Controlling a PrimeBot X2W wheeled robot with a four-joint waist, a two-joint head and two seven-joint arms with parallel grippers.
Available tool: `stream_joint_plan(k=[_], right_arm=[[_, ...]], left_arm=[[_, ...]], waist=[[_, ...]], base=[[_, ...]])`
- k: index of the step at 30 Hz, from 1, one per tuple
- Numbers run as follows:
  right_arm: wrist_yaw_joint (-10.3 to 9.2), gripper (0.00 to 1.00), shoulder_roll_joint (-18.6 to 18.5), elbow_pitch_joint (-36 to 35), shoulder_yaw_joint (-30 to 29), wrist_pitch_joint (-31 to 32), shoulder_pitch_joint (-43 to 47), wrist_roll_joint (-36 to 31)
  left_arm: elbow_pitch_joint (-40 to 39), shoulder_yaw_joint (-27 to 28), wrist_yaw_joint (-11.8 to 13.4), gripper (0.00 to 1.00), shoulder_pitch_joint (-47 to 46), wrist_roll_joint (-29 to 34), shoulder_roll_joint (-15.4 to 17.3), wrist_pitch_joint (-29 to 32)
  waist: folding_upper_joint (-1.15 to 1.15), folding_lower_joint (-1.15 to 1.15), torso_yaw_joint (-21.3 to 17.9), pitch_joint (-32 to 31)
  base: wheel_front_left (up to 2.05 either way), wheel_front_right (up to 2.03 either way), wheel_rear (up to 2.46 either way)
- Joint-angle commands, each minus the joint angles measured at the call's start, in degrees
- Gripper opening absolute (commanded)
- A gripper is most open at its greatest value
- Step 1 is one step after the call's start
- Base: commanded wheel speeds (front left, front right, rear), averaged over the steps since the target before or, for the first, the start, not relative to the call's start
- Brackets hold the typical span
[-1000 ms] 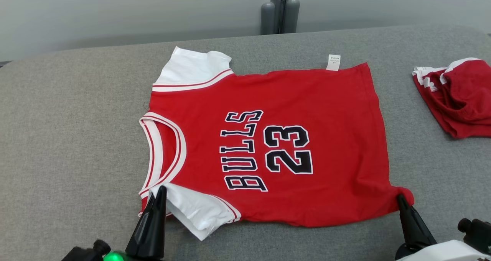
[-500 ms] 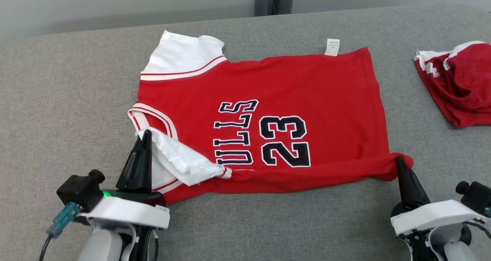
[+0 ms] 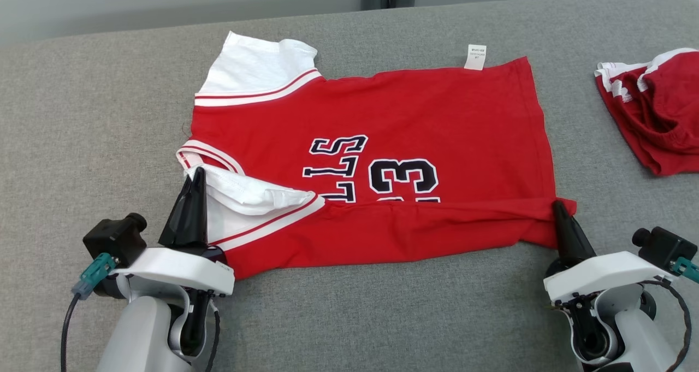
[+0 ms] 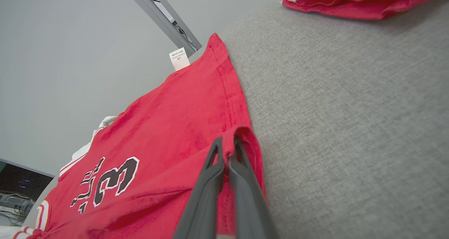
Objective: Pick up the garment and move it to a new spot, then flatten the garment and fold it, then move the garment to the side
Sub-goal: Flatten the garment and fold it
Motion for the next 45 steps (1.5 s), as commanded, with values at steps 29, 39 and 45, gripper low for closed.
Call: stream_joint_plan(k=[29, 39, 45], right_arm=[[0.03, 1.0, -2.67, 0.93, 1.24, -7.2, -7.21, -8.78], [0.03, 1.0, -1.41, -10.07, -2.68, -6.18, 5.01, -19.71], [0.03, 1.0, -0.54, -14.38, -3.34, -3.3, 9.38, -20.85]], left_arm=[[1.49, 2.6, -0.95, 1.0, -1.42, 2.67, -0.72, -0.15], [-2.54, 2.62, 1.77, 1.0, 9.02, 1.54, 0.84, 6.87], [-5.86, 1.25, 2.98, 1.0, 13.99, 0.66, 1.24, 14.92]], waist=[[0.0, 0.0, 0.49, -1.09], [0.0, 0.0, 1.5, -4.22], [0.0, 0.0, 1.86, -5.34]], base=[[0.0, 0.0, 0.0], [0.0, 0.0, 0.0], [0.0, 0.0, 0.0]])
